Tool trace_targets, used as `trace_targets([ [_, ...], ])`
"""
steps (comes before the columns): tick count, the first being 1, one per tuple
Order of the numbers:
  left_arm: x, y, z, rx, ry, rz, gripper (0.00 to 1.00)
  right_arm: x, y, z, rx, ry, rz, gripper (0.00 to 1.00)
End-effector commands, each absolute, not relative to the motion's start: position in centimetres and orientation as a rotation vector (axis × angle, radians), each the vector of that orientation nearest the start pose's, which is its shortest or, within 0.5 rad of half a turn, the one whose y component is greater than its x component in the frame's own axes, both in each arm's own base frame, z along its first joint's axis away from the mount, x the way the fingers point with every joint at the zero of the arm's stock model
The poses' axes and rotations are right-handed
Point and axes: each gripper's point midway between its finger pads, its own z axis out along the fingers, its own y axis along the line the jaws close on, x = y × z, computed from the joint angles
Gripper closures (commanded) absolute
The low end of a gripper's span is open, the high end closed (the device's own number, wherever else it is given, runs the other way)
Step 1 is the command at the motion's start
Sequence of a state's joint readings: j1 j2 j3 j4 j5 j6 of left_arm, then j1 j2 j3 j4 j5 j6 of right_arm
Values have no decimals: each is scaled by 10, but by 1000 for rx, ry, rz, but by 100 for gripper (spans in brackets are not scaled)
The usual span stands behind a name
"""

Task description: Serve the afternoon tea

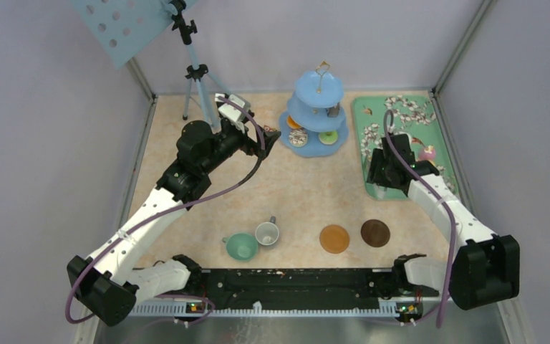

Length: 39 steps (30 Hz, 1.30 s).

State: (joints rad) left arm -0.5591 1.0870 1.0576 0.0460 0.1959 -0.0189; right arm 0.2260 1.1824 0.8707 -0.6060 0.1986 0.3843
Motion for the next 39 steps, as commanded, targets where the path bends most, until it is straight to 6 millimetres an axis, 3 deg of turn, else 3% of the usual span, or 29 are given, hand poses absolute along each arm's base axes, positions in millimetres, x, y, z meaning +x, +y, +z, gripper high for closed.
trace_targets([
  [1,313,-238,371,573,1435,-604,1,310,47,124,261,2387,17,48],
  [13,314,-238,369,572,1441,-599,1,312,44,112,253,2409,-19,57],
  [25,314,-239,369,574,1442,-603,1,309,40,128,263,2348,-24,90],
  [28,314,-239,369,575,1441,-603,1,309,40,137,263,2326,-9,91],
  [34,313,-239,370,575,1439,-608,1,316,61,174,198,2217,144,91],
  [36,313,-239,370,577,1438,-607,1,314,50,173,237,2231,79,91],
  [39,313,-237,371,570,1435,-599,1,308,44,159,212,2283,17,83],
])
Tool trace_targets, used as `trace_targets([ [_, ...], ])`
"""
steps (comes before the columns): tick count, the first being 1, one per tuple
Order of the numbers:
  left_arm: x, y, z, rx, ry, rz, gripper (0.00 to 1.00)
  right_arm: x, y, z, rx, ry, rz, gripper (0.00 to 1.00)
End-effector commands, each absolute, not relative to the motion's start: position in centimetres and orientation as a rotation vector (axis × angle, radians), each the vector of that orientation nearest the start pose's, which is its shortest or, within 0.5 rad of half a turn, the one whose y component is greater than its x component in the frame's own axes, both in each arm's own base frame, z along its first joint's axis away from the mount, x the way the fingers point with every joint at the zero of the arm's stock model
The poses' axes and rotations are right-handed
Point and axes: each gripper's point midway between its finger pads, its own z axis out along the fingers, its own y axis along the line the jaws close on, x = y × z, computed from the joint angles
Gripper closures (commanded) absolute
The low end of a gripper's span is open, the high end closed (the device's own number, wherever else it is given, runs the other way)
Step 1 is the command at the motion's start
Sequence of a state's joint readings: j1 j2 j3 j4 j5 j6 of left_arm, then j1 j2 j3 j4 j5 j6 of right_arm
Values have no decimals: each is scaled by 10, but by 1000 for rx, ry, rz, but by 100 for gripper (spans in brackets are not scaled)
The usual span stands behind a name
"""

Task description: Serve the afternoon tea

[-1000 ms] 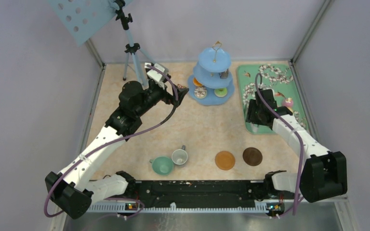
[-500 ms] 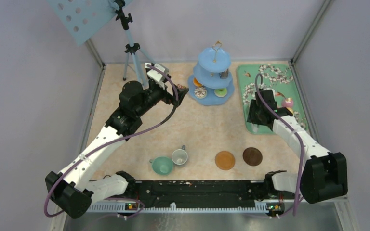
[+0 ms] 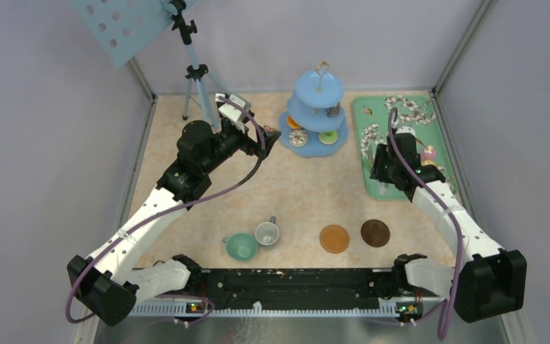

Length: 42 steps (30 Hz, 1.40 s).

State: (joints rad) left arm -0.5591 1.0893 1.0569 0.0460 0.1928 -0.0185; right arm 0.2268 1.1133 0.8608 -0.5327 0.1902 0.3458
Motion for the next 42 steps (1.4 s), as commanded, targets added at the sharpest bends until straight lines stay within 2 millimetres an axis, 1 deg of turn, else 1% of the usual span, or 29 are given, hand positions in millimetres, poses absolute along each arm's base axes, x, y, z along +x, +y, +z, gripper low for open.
trace_targets([
  [1,313,-238,371,571,1435,-600,1,308,43,157,208,2288,12,82],
  [2,313,-238,371,574,1435,-603,1,306,42,152,205,2299,2,80],
  [6,313,-240,369,579,1440,-612,1,307,44,145,189,2303,6,64],
  [7,313,-240,369,578,1440,-611,1,307,44,141,187,2310,4,62],
  [12,315,-240,367,576,1446,-605,1,309,46,123,185,2359,-1,59],
  [16,315,-241,366,577,1449,-605,1,311,48,118,192,2357,11,54],
  [22,316,-242,364,580,1454,-609,1,312,48,113,187,2363,8,52],
  [25,316,-241,364,579,1455,-608,1,314,53,115,175,2347,39,50],
  [28,316,-242,364,579,1454,-608,1,312,50,117,183,2338,32,49],
  [33,315,-242,364,580,1453,-611,1,311,46,109,191,2344,3,48],
  [42,316,-241,364,578,1454,-605,1,323,46,106,188,2336,-17,49],
])
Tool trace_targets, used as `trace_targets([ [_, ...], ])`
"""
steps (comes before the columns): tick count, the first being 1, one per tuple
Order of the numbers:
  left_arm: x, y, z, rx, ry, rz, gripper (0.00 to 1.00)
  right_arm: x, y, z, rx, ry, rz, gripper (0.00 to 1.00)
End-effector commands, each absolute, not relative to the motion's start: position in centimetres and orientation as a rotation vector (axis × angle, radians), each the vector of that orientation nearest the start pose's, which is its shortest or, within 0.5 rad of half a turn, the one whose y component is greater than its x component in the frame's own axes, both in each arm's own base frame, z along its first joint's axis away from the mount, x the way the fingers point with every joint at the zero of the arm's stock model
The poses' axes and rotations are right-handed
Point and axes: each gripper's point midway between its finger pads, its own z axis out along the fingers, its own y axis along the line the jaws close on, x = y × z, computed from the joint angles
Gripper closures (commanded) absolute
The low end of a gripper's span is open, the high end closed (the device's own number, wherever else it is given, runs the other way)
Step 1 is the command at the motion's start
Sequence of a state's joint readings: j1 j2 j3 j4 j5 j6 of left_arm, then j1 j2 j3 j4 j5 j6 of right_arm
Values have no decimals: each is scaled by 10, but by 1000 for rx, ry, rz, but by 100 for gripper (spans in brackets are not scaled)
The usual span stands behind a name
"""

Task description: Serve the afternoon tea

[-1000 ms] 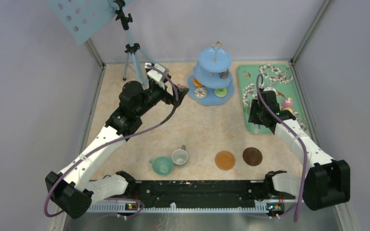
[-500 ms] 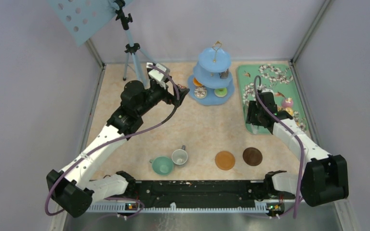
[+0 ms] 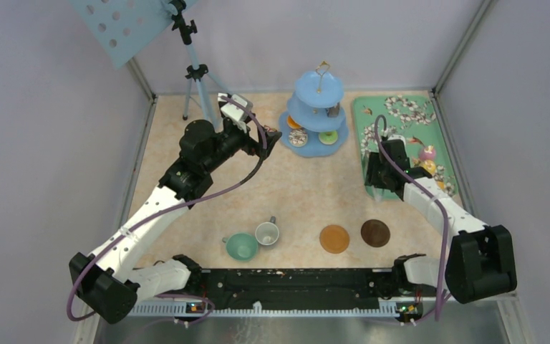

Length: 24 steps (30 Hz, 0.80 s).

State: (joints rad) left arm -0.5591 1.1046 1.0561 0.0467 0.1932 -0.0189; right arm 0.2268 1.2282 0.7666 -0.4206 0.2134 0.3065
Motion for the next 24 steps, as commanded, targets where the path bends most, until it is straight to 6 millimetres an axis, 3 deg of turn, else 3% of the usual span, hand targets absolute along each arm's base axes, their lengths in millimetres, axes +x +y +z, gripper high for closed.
trace_targets([
  [1,317,-241,364,576,1454,-604,1,323,47,106,185,2335,-10,51],
  [9,317,-241,363,577,1457,-606,1,325,47,110,184,2320,-11,79],
  [17,316,-241,365,578,1451,-608,1,321,46,144,189,2246,19,81],
  [24,315,-241,367,578,1447,-609,1,325,75,187,120,2166,221,84],
])
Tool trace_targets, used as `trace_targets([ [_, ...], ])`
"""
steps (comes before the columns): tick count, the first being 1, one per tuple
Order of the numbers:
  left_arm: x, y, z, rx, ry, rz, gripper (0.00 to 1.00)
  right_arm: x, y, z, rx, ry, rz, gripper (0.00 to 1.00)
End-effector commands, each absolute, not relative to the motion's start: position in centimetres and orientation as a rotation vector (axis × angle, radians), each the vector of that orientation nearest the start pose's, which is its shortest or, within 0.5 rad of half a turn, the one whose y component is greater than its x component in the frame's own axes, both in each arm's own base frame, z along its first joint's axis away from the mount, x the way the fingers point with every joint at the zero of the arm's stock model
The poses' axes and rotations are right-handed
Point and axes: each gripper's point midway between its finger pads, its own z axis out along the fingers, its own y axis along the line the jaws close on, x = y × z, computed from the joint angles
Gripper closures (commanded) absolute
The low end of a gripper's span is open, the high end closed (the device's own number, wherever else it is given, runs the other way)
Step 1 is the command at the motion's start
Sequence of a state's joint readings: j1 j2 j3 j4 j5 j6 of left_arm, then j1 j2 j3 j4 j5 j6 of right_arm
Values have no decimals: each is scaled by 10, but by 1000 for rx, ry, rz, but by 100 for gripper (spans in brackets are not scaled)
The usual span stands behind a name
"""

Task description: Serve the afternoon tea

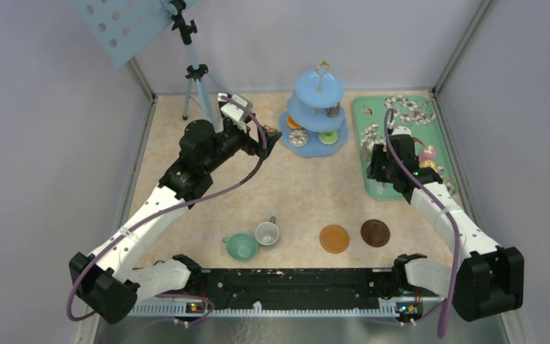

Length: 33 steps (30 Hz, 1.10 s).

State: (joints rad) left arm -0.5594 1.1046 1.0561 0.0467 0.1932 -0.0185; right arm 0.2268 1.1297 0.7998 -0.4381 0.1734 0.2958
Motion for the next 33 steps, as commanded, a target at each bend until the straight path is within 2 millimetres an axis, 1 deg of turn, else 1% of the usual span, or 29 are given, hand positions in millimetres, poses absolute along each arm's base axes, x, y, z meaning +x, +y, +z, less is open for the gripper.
trace_targets([
  [1,314,-241,367,578,1447,-611,1,326,85,195,95,2146,284,84],
  [5,314,-242,366,580,1448,-618,1,332,141,225,-42,2076,546,84],
  [8,314,-241,367,579,1444,-613,1,340,179,243,-120,2033,605,83],
  [10,314,-240,368,576,1444,-609,1,347,197,249,-131,2025,652,83],
  [13,314,-239,368,574,1443,-604,1,361,218,252,-123,2015,696,83],
  [16,314,-240,368,576,1443,-607,1,373,229,255,-105,1997,728,83],
  [21,314,-239,369,575,1439,-605,1,394,238,258,-73,1975,739,83],
  [27,314,-239,368,574,1442,-602,1,419,246,245,-39,1983,721,83],
  [33,314,-240,368,575,1441,-604,1,440,251,239,-14,1975,662,81],
])
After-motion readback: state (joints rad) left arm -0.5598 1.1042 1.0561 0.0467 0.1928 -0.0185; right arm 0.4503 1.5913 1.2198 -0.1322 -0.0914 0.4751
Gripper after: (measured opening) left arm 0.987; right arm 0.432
